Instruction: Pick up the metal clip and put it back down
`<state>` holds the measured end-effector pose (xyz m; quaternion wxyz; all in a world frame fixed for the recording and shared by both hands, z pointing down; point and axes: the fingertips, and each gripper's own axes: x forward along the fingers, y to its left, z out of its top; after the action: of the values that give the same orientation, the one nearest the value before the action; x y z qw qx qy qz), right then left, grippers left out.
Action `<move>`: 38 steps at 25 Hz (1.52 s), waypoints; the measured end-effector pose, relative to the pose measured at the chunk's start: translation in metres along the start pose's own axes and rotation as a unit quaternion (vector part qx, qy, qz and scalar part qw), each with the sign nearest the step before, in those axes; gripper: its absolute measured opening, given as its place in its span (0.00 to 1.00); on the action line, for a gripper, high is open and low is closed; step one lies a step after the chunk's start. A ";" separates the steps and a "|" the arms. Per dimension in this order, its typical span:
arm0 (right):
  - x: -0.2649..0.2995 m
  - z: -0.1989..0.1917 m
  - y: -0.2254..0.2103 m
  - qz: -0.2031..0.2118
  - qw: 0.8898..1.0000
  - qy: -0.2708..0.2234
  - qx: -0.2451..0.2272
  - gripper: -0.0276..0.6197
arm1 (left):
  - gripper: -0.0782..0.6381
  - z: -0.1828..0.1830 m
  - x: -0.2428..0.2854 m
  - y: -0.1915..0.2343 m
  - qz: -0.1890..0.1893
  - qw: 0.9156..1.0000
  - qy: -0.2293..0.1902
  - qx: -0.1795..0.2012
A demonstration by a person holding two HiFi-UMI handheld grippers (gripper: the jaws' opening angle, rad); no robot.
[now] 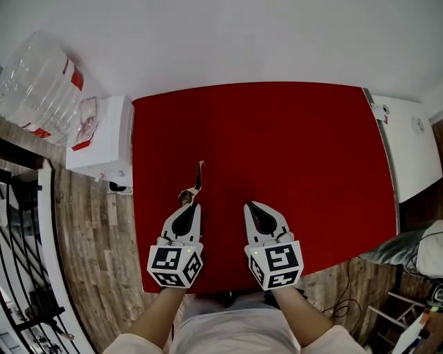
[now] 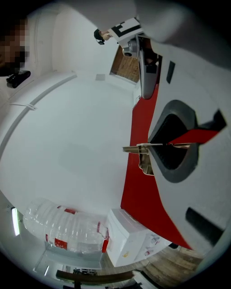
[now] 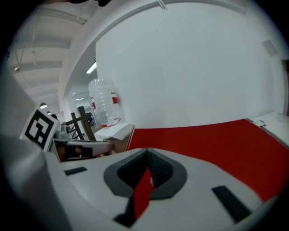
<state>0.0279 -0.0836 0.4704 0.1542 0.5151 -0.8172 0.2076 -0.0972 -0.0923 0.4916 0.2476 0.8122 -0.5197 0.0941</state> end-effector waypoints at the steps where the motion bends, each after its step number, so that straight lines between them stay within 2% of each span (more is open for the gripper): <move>1: 0.004 -0.003 -0.002 -0.001 1.000 0.002 0.003 0.05 | 0.12 -0.004 0.007 0.002 0.001 1.000 0.004 0.000; 12: 0.046 -0.037 -0.014 0.003 0.999 0.040 0.012 0.05 | 0.12 -0.042 0.077 0.027 0.005 0.998 0.044 -0.052; 20: 0.067 -0.046 -0.018 0.009 0.998 0.048 0.024 0.05 | 0.12 -0.071 0.108 0.041 0.005 0.990 0.075 -0.119; 27: 0.075 -0.052 -0.024 0.009 0.998 0.054 0.031 0.05 | 0.14 -0.076 0.119 0.054 0.017 0.991 0.093 -0.089; 38: 0.084 -0.058 -0.023 0.021 0.997 0.061 0.036 0.05 | 0.19 -0.087 0.130 0.075 0.040 0.991 0.111 -0.064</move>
<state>0.0155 -0.1289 0.5636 0.1810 0.4895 -0.8087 0.2713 -0.0977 -0.1775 0.6429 0.3510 0.7581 -0.5258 0.1602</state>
